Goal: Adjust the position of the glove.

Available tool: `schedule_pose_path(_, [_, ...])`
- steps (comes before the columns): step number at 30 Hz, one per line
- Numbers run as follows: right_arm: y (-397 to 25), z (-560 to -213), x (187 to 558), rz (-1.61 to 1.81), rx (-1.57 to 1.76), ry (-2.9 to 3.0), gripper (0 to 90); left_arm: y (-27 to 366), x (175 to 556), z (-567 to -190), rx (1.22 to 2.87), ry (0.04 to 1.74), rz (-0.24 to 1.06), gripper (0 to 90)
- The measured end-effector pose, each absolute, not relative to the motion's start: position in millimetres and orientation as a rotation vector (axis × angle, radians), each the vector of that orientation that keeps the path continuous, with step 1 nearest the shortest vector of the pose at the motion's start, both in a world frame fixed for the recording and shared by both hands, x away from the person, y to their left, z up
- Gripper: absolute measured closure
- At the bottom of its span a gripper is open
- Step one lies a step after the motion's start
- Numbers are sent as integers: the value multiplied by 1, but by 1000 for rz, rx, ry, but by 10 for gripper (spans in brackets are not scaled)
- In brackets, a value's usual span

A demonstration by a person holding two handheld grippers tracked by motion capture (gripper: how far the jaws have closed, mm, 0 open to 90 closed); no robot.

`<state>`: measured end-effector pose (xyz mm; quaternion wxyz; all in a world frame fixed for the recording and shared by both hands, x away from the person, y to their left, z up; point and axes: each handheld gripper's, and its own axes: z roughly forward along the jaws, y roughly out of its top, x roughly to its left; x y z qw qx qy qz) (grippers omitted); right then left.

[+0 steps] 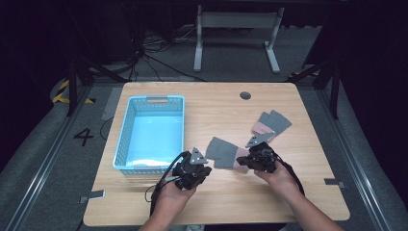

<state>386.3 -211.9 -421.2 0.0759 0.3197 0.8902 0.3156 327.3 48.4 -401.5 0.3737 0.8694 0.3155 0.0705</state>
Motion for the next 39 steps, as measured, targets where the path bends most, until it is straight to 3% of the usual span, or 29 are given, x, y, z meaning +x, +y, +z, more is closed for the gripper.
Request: schedule_pose_path(39, [-235, -434, 388, 884, 1046, 2694, 891, 47, 332, -401, 2207, 811, 190, 835])
